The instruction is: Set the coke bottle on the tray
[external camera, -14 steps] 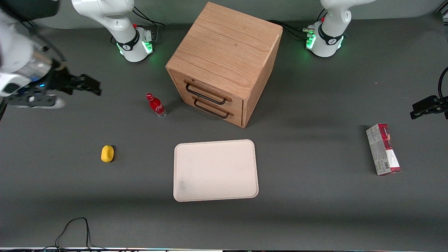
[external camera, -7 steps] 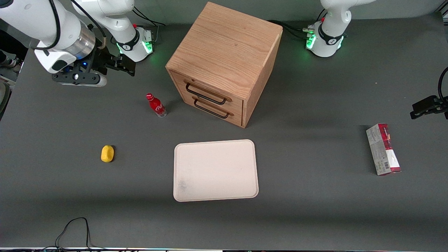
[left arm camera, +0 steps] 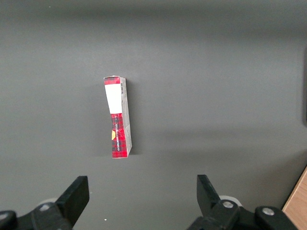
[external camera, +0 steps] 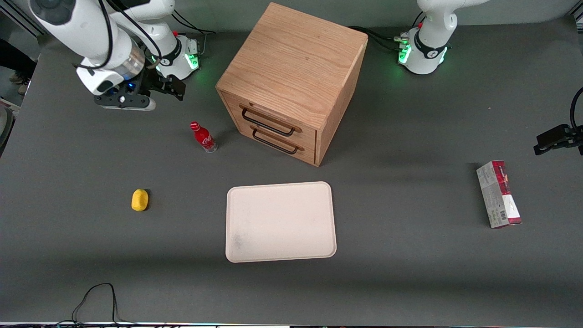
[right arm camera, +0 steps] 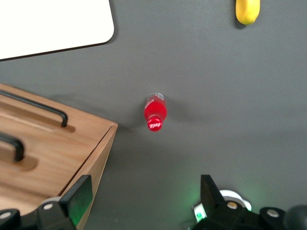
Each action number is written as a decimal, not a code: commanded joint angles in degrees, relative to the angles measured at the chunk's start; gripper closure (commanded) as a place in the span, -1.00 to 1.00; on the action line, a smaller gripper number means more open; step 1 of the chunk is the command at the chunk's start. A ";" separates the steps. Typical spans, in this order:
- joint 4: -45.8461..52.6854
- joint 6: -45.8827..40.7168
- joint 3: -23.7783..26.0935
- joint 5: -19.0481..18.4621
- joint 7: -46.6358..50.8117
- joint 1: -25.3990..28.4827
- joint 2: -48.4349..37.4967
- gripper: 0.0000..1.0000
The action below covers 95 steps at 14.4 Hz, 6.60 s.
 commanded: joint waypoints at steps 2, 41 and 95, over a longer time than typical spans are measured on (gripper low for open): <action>-9.68 11.54 -0.50 1.25 -2.06 0.03 -0.42 -1.00; -19.73 26.53 -0.68 1.16 -1.97 3.37 6.27 1.00; 65.54 10.86 -7.88 -12.02 17.28 13.57 67.09 -0.13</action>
